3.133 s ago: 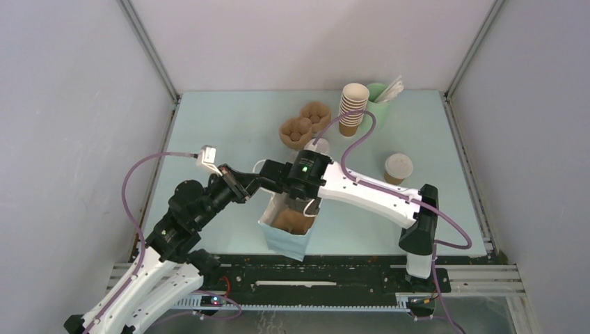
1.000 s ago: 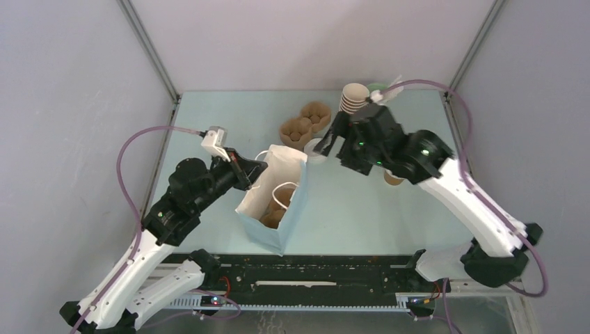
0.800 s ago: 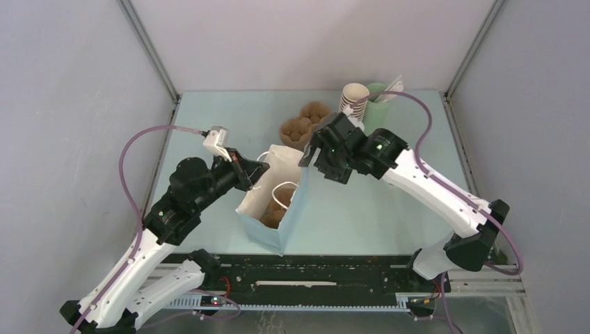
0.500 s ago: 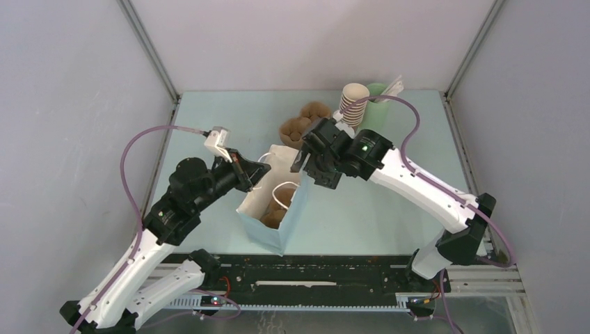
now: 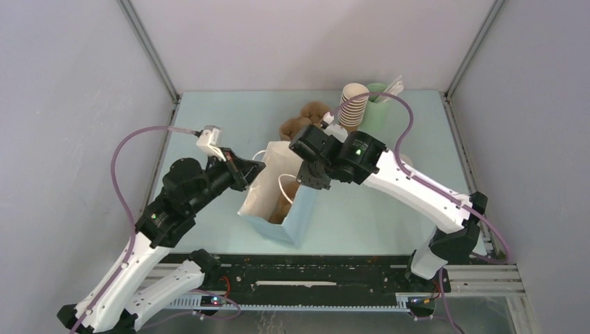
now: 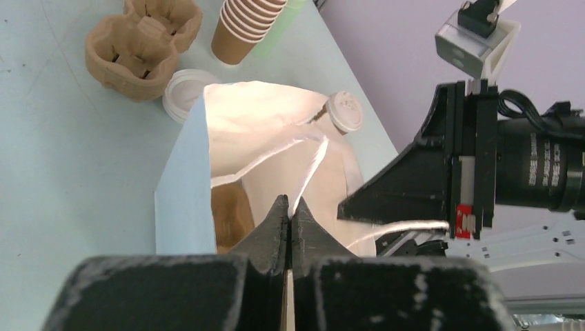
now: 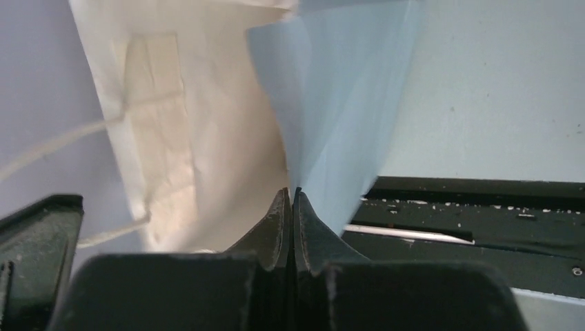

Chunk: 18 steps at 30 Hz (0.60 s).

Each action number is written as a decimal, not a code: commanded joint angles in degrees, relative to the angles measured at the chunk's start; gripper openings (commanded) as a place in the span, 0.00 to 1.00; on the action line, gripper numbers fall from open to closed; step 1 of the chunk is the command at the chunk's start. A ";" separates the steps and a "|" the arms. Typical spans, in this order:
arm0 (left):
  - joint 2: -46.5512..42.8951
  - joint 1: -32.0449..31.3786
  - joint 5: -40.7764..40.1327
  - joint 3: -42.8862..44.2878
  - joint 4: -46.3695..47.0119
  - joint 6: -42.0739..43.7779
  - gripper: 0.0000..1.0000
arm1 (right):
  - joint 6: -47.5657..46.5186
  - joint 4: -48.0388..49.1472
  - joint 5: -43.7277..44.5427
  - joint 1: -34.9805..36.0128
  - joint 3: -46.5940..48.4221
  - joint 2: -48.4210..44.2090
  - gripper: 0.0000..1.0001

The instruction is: Pack the takeout coffee

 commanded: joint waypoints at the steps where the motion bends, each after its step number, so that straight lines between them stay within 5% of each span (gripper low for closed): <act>1: -2.72 0.28 -0.29 8.90 -2.73 -0.82 0.00 | -5.66 -7.34 6.50 -0.19 9.69 0.19 0.00; 5: -5.21 0.33 -0.49 10.53 -6.70 -5.21 0.00 | -5.02 -9.95 6.79 1.03 10.74 -1.80 0.00; 11: 1.43 0.46 -6.62 3.80 -10.29 -6.24 0.00 | -3.18 13.83 -8.72 -7.48 -20.15 -11.00 0.00; 18: -4.50 0.46 -3.14 6.57 -5.72 -4.54 0.00 | -21.35 7.57 -2.08 -2.89 -0.50 -6.38 0.00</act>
